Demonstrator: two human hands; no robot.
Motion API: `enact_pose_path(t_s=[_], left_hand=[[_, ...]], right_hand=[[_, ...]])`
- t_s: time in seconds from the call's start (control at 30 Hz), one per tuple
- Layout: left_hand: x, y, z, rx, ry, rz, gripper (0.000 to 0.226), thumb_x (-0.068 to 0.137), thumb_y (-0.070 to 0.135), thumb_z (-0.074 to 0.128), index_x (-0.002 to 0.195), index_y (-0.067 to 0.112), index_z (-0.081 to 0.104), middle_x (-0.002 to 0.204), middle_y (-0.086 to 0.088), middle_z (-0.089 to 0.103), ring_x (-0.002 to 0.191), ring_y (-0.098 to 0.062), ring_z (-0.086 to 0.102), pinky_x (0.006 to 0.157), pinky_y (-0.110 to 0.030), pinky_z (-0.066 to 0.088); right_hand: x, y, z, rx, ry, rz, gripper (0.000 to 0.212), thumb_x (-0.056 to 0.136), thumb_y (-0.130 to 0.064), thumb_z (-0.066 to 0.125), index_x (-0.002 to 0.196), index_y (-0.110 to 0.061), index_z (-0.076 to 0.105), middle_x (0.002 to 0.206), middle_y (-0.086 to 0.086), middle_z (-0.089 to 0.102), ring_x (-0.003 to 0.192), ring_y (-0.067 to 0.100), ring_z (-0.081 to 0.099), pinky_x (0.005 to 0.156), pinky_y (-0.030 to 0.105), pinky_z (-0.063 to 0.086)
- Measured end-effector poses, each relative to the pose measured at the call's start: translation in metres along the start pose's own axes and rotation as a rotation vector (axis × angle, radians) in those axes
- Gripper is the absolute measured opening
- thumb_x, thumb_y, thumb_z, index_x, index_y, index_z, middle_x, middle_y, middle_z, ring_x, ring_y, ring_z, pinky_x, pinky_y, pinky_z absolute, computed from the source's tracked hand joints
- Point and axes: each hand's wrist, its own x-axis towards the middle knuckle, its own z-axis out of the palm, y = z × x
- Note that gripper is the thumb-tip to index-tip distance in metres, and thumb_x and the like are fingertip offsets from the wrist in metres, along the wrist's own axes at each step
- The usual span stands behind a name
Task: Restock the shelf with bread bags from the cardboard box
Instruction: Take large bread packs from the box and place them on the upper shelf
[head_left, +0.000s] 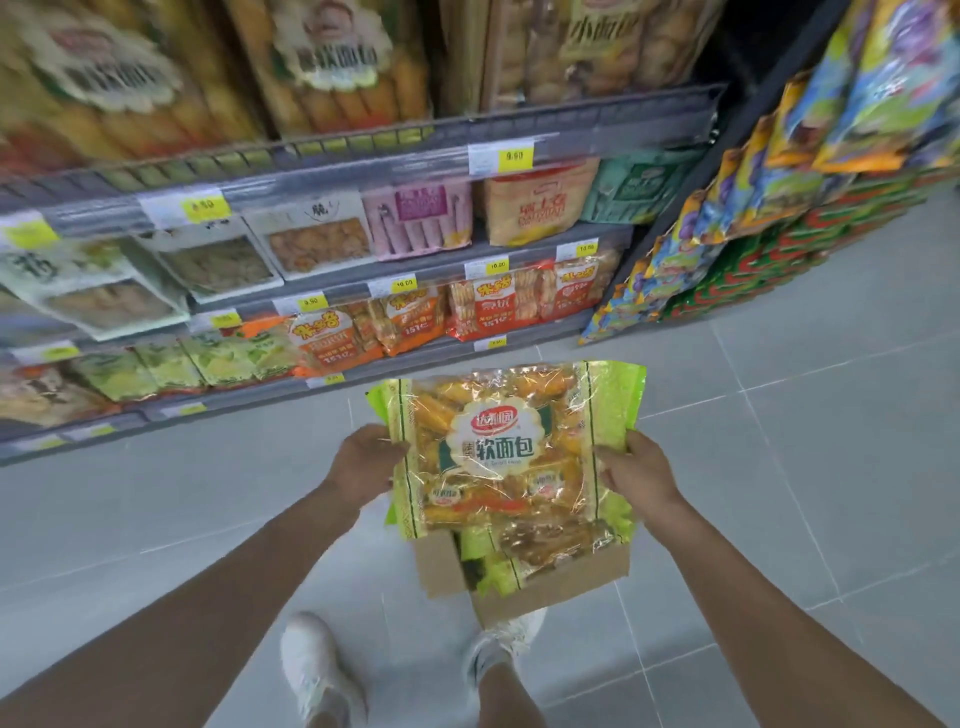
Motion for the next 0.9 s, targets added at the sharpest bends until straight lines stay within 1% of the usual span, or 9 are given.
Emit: enact_pose_path(t_s=[0.13, 0.23, 0.37, 0.47, 0.53, 0.6, 0.73, 0.83, 0.9], left_hand=[[-0.069, 0.054, -0.062, -0.033, -0.073, 0.113, 0.041, 0.103, 0.013, 0.052, 0.065, 0.023, 0.063, 0.063, 0.003, 0.063, 0.060, -0.014, 0.057, 0.071, -0.034, 0.044], [-0.123, 0.090, -0.107, 0.112, -0.029, 0.336, 0.033, 0.098, 0.021, 0.064, 0.073, 0.022, 0.043, 0.070, 0.002, 0.044, 0.069, -0.017, 0.048, 0.077, -0.041, 0.051], [-0.186, 0.131, -0.169, 0.134, 0.020, 0.522, 0.025, 0.098, 0.020, 0.064, 0.079, 0.019, 0.047, 0.072, 0.002, 0.048, 0.055, -0.004, 0.048, 0.057, -0.017, 0.044], [-0.224, 0.149, -0.217, 0.084, 0.032, 0.616, 0.013, 0.098, 0.020, 0.064, 0.101, 0.011, 0.055, 0.073, -0.001, 0.051, 0.052, 0.005, 0.053, 0.050, -0.012, 0.043], [-0.244, 0.159, -0.251, 0.049, 0.054, 0.668, 0.043, 0.097, 0.027, 0.066, 0.130, 0.002, 0.054, 0.087, -0.010, 0.059, 0.072, -0.002, 0.059, 0.064, -0.019, 0.046], [-0.266, 0.167, -0.285, 0.043, 0.077, 0.706, 0.050, 0.095, 0.032, 0.068, 0.136, 0.008, 0.053, 0.103, -0.005, 0.063, 0.092, -0.013, 0.060, 0.075, -0.027, 0.044], [-0.300, 0.178, -0.344, 0.025, 0.108, 0.811, 0.013, 0.095, 0.028, 0.068, 0.102, 0.023, 0.058, 0.097, 0.000, 0.061, 0.090, -0.019, 0.057, 0.073, -0.029, 0.044], [-0.322, 0.185, -0.381, 0.001, 0.144, 0.845, 0.016, 0.096, 0.029, 0.067, 0.106, 0.019, 0.060, 0.096, 0.000, 0.061, 0.085, -0.018, 0.056, 0.079, -0.036, 0.049], [-0.332, 0.186, -0.402, -0.006, 0.161, 0.870, 0.009, 0.096, 0.030, 0.066, 0.095, 0.022, 0.063, 0.085, 0.006, 0.062, 0.078, -0.015, 0.056, 0.075, -0.034, 0.048]], right_hand=[[-0.067, -0.072, -0.015, 0.065, 0.016, -0.070, 0.021, 0.094, -0.018, 0.063, 0.102, -0.017, 0.044, 0.073, -0.002, 0.047, 0.039, -0.001, 0.048, 0.046, 0.013, 0.041], [-0.120, -0.128, -0.022, 0.058, 0.040, -0.163, 0.020, 0.094, -0.018, 0.062, 0.106, -0.002, 0.061, 0.077, 0.005, 0.057, 0.048, 0.010, 0.053, 0.059, 0.027, 0.047], [-0.194, -0.200, -0.022, 0.105, 0.045, -0.289, 0.033, 0.095, -0.024, 0.062, 0.126, -0.022, 0.051, 0.090, 0.009, 0.059, 0.053, 0.010, 0.057, 0.063, 0.037, 0.053], [-0.247, -0.246, -0.012, 0.155, 0.060, -0.357, 0.053, 0.097, -0.019, 0.061, 0.145, -0.008, 0.042, 0.088, 0.009, 0.058, 0.063, 0.018, 0.056, 0.069, 0.038, 0.053], [-0.278, -0.274, -0.003, 0.175, 0.082, -0.405, 0.055, 0.096, -0.019, 0.062, 0.143, 0.001, 0.043, 0.085, 0.007, 0.060, 0.065, 0.019, 0.057, 0.070, 0.042, 0.056], [-0.307, -0.300, 0.005, 0.200, 0.091, -0.432, 0.058, 0.095, -0.019, 0.064, 0.146, -0.001, 0.043, 0.079, 0.007, 0.061, 0.064, 0.019, 0.056, 0.072, 0.042, 0.056], [-0.357, -0.344, 0.026, 0.208, 0.061, -0.498, 0.052, 0.095, -0.022, 0.065, 0.142, -0.007, 0.049, 0.073, 0.004, 0.060, 0.059, 0.016, 0.056, 0.067, 0.038, 0.052], [-0.387, -0.373, 0.040, 0.192, 0.043, -0.556, 0.029, 0.095, -0.022, 0.066, 0.119, -0.018, 0.050, 0.071, 0.002, 0.056, 0.047, 0.009, 0.055, 0.064, 0.036, 0.052], [-0.403, -0.390, 0.050, 0.189, 0.044, -0.579, 0.034, 0.095, -0.020, 0.066, 0.125, -0.016, 0.050, 0.072, 0.002, 0.057, 0.047, 0.009, 0.056, 0.063, 0.036, 0.052]])
